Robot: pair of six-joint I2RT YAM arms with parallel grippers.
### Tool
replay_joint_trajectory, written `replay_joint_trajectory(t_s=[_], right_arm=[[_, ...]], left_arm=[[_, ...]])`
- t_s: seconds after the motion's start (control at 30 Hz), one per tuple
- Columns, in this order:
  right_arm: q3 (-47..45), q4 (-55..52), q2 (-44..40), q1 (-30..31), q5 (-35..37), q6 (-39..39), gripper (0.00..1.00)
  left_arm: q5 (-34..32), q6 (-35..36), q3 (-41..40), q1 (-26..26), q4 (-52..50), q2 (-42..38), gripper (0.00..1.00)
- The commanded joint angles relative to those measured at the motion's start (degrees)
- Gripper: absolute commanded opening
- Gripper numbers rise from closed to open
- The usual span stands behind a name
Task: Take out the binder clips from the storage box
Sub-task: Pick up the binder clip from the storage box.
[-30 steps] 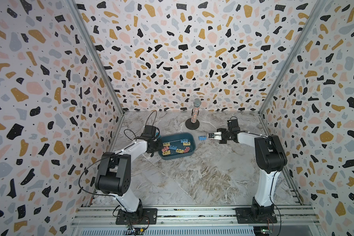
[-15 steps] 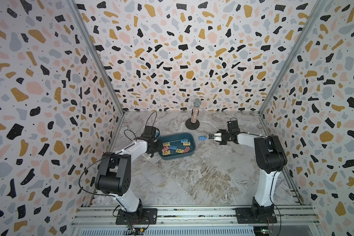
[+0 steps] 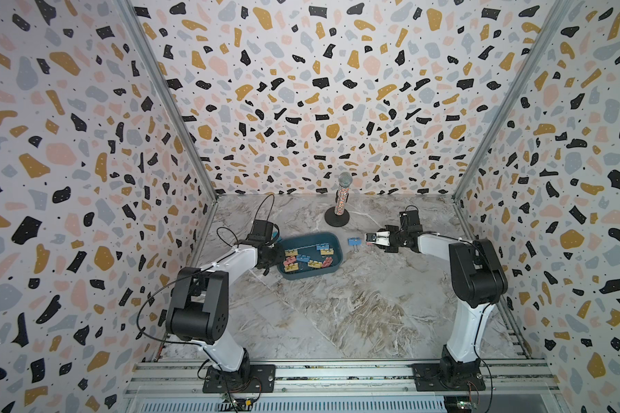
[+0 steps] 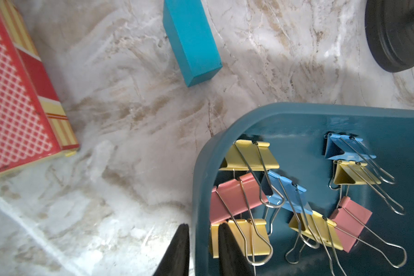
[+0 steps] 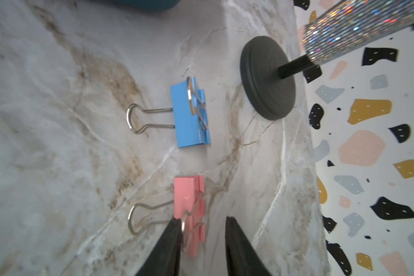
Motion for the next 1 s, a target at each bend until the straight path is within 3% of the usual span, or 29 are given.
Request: replay_joint_trajectory(t_s=[0.0,0.2,0.5,0.97], right_arm=[[1.78,-2.79,-5.88,0.23,-0.63,2.99,0.4],[2.97,-10.45,-11.08,2.06,-4.09,4.57,0.44],[7.01,-17.79,-12.04,9.9,-2.87,6.31,0.44],[14.65,-17.43,-2.92,22.95,4.78,14.21,0.3]], left_arm=[[-0.01,-0.2,-0.35,0.33,0.79,-1.1,0.25],[0.06,-0.11,-0.18,0.34,0.71,-1.02,0.25],[0.25,-0.27,-0.26,0.34,0.77,-1.44,0.25],[0.19,-0.11,-0.26,0.35,0.79,-1.46,0.25]])
